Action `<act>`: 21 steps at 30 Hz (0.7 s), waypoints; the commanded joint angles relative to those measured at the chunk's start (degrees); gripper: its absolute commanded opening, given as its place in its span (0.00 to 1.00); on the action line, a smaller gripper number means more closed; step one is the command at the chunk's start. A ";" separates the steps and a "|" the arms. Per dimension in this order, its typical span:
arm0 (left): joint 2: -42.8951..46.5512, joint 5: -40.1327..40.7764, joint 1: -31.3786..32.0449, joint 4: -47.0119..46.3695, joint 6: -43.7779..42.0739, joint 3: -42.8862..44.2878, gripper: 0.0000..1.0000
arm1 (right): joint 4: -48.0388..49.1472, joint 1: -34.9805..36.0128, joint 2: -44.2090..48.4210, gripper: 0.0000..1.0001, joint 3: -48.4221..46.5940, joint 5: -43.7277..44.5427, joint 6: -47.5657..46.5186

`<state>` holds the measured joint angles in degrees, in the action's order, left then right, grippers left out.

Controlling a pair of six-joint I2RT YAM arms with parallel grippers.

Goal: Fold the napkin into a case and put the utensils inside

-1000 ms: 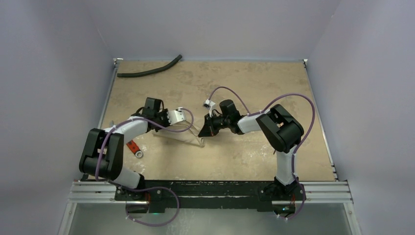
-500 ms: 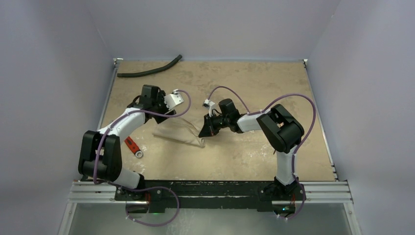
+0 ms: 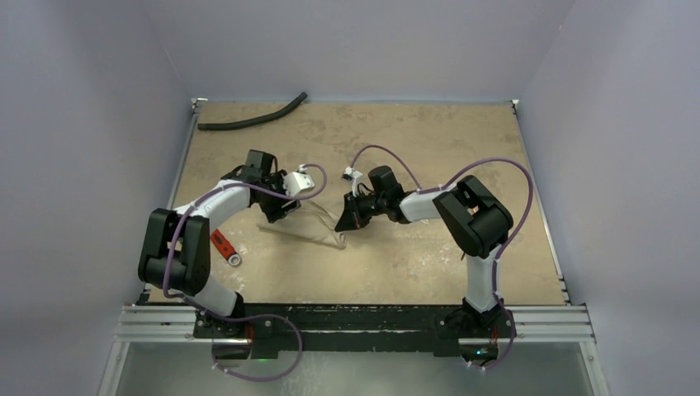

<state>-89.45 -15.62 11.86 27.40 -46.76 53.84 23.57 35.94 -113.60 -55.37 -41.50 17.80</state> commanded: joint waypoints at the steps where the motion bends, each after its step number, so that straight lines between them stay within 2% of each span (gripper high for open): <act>1: 0.76 4.77 1.03 -11.25 -2.65 -4.86 0.62 | -8.60 0.00 -1.18 0.09 1.46 4.41 -1.19; 5: -0.70 9.08 0.98 -17.88 -1.01 -5.34 0.57 | -9.27 0.00 -0.94 0.12 1.23 4.47 -1.49; 10: -0.72 7.31 1.63 -17.65 -0.64 -6.27 0.56 | -11.10 0.00 1.82 0.27 0.26 4.26 -1.69; 12: -0.14 7.32 1.77 -17.57 -1.78 -7.48 0.57 | -13.37 0.00 3.34 0.56 -1.19 3.73 -1.90; 13: 0.34 7.57 1.81 -17.84 -2.50 -8.12 0.56 | -14.82 -0.04 4.05 0.90 -2.20 3.78 -2.16; 14: 0.64 7.80 1.78 -18.29 -3.15 -8.92 0.56 | -16.30 -0.06 4.94 0.98 -3.46 4.20 -2.69; 21: 1.75 8.50 1.94 -20.33 -5.88 -11.54 0.56 | -27.50 -1.49 9.13 0.98 -10.60 8.72 -7.75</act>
<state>-88.73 -7.84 13.61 8.56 -50.48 43.97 6.76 35.59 -107.83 -62.43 -37.69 14.31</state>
